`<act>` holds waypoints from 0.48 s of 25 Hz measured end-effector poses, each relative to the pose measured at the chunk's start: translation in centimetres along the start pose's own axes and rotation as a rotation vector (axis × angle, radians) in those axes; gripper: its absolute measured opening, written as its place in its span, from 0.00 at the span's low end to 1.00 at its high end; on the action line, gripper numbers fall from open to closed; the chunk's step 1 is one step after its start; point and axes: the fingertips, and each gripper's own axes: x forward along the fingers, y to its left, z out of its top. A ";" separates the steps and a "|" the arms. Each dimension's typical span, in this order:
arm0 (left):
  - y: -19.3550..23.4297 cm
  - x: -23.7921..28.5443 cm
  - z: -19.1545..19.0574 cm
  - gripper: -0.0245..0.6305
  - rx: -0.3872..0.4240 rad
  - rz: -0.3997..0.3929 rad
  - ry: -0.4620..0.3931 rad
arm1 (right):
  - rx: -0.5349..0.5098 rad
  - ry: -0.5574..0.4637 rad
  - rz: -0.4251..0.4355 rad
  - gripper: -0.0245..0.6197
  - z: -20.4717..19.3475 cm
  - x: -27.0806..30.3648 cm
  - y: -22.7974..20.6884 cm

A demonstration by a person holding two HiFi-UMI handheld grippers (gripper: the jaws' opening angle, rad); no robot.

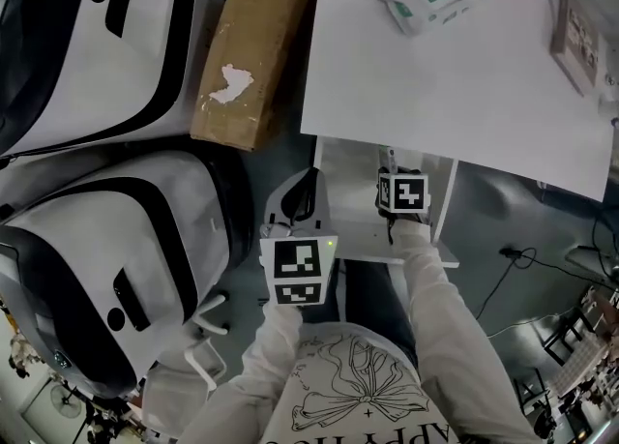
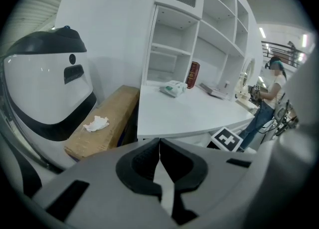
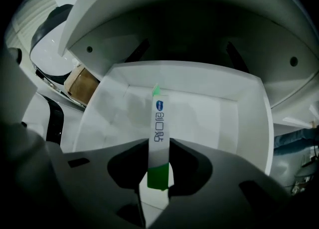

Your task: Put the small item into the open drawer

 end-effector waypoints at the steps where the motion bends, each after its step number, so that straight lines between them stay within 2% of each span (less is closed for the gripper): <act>1: 0.1 0.0 -0.1 0.05 -0.004 0.001 0.002 | -0.010 0.005 -0.008 0.18 0.0 0.2 0.0; 5: 0.4 0.1 -0.4 0.05 -0.014 0.006 0.004 | -0.033 0.006 -0.020 0.20 0.1 0.5 0.1; 8: 0.5 0.0 -0.2 0.05 -0.019 0.009 -0.001 | -0.038 -0.006 -0.007 0.28 0.4 -0.1 0.4; 12: 0.3 -0.5 0.9 0.05 -0.018 0.005 -0.028 | -0.032 -0.070 -0.001 0.28 1.4 -2.7 0.5</act>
